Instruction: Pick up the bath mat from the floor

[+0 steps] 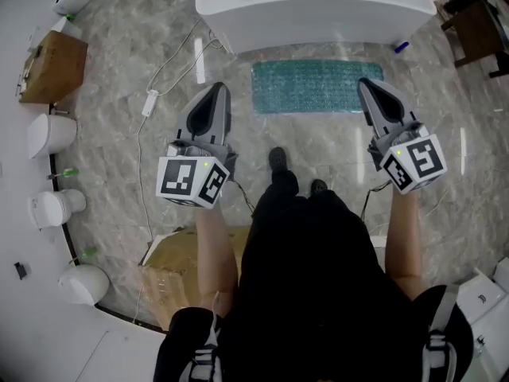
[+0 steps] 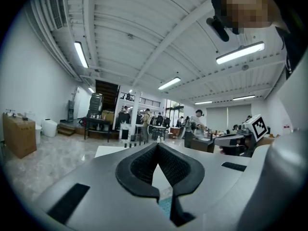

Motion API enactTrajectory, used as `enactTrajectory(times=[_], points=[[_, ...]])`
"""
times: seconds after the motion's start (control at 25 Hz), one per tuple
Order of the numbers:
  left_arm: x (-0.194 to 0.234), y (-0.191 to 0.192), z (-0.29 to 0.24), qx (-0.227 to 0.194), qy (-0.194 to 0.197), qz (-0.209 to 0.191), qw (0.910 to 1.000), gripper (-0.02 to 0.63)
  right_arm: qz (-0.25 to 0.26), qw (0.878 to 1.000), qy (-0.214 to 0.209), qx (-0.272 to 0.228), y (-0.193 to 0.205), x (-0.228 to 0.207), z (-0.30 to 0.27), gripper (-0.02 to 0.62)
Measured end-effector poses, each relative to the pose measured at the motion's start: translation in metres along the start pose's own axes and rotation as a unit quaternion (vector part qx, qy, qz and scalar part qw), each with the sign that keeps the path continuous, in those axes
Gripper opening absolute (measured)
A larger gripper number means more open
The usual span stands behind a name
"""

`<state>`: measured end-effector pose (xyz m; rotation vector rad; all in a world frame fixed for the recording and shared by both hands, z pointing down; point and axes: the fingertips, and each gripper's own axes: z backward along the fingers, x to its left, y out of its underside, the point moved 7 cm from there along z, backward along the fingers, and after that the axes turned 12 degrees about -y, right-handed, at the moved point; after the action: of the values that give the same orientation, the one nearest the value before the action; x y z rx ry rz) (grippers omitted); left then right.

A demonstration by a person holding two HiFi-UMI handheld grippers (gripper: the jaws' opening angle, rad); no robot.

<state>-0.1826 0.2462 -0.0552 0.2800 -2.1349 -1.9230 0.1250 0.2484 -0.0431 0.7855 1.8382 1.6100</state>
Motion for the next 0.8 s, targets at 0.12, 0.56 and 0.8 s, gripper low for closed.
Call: enactTrajectory(times=[0.12,0.56,0.8], points=[[0.027,0.002,-0.02,-0.001,0.014,-0.006,0.9999,0.011,0.001,1.0,0.015,0.002,-0.003,0.001,-0.025,0.012],[0.072,0.031,-0.082,0.034,0.057,0.007,0.9978,0.011,-0.024,0.996,0.085,0.02,0.01,-0.002,-0.052,0.012],[0.064,0.03,-0.113,0.042,0.061,0.001,0.9972,0.011,-0.026,0.996,0.084,0.031,0.009,-0.03,-0.061,0.012]])
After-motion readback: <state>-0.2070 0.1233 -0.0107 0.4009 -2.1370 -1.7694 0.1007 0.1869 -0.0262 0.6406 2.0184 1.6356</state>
